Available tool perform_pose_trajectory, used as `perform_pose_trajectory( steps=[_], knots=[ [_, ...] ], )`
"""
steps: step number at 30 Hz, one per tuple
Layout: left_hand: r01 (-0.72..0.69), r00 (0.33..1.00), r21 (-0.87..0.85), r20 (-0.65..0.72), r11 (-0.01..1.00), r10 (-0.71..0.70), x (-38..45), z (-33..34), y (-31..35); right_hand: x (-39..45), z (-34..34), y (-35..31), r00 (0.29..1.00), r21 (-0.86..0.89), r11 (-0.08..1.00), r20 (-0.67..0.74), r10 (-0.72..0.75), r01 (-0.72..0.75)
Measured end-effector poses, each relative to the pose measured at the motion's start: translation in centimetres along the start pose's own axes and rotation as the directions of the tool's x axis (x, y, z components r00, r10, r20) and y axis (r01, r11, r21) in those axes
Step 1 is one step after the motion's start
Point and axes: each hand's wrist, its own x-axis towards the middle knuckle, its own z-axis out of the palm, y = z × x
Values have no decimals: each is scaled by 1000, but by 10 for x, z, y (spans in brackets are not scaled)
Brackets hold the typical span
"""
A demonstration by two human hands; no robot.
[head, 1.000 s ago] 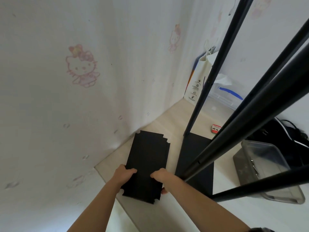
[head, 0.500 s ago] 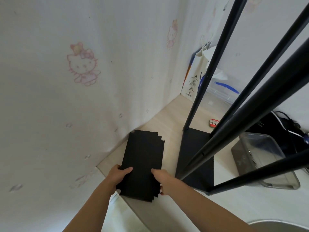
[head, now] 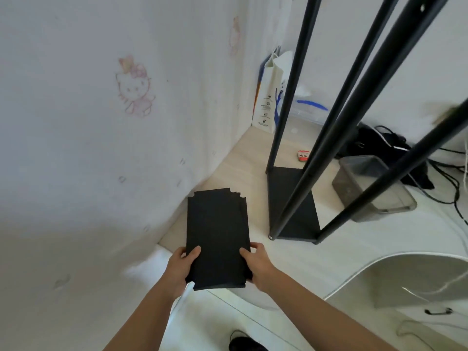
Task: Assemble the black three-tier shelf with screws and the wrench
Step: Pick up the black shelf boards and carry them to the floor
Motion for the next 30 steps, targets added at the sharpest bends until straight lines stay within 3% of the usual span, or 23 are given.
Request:
perform_pose_trajectory(
  steps=[7, 14, 30],
  knots=[
    [-45, 996, 37, 80, 998, 42, -38, -23, -23, -49, 6, 61, 983, 135, 977, -104, -153, 166],
    [-73, 977, 152, 210, 986, 40, -82, -12, -66, -94, -28, 133, 960, 241, 943, -219, -176, 229],
    [-144, 869, 463, 482, 875, -112, -172, 151, -208, -186, -201, 307, 879, 552, 780, -477, 7, 294]
  ],
)
